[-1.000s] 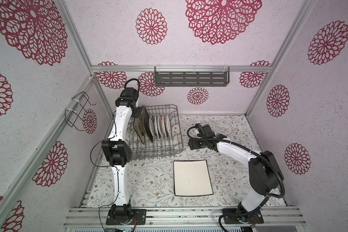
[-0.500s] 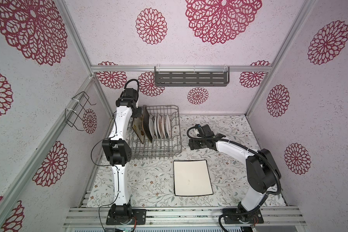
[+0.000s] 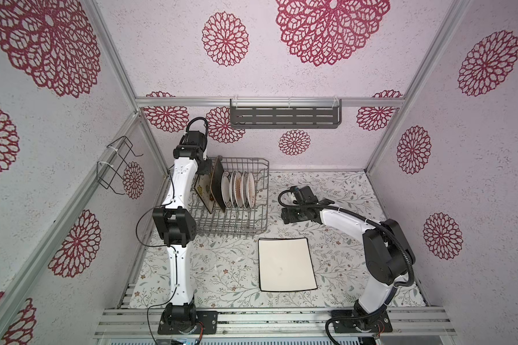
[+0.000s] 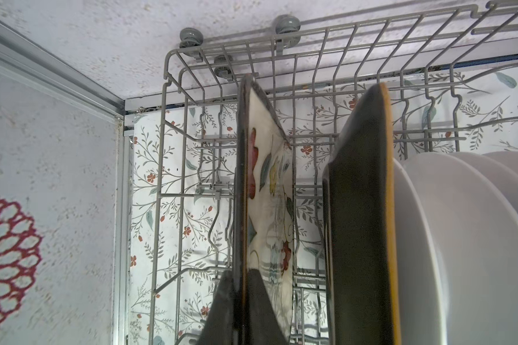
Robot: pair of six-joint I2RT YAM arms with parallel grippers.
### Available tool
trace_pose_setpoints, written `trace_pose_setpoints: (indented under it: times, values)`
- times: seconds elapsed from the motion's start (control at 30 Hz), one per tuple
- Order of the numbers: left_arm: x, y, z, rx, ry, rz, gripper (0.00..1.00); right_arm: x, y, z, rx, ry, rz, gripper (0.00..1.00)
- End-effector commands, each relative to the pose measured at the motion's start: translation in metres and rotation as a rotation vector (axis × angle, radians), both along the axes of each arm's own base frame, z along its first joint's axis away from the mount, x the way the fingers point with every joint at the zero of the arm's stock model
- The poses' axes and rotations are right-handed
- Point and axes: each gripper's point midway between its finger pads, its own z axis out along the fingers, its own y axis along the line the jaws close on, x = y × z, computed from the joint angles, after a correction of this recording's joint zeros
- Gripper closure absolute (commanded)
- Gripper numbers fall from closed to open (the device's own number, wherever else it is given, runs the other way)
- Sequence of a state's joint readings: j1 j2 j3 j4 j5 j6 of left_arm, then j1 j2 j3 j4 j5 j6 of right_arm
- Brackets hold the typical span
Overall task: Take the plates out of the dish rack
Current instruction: 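Close the left gripper on the floral plate's top edge, then lift the floral square plate up out of the rack with the left gripper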
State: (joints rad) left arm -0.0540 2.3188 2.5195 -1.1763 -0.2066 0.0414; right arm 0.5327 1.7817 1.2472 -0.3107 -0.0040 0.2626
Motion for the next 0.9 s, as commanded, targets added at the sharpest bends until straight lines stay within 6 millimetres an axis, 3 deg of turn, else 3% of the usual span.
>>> trace_pose_setpoints:
  times: [0.0, 0.37, 0.77, 0.87]
  values:
    - [-0.002, 0.007, 0.069, 0.104, -0.157, 0.024, 1.00, 0.011, 0.003, 0.018, 0.014, -0.046, 0.002, 0.13]
    - [-0.009, 0.013, 0.139, 0.128, -0.377, 0.095, 1.00, 0.012, 0.004, 0.016, 0.034, -0.051, -0.002, 0.13]
    - [-0.038, 0.016, 0.197, 0.123, -0.500, 0.110, 1.00, 0.039, 0.046, 0.055, 0.261, -0.123, 0.023, 0.17]
    - [-0.058, 0.019, 0.226, 0.125, -0.555, 0.116, 1.00, 0.045, 0.060, 0.062, 0.333, -0.123, 0.034, 0.19]
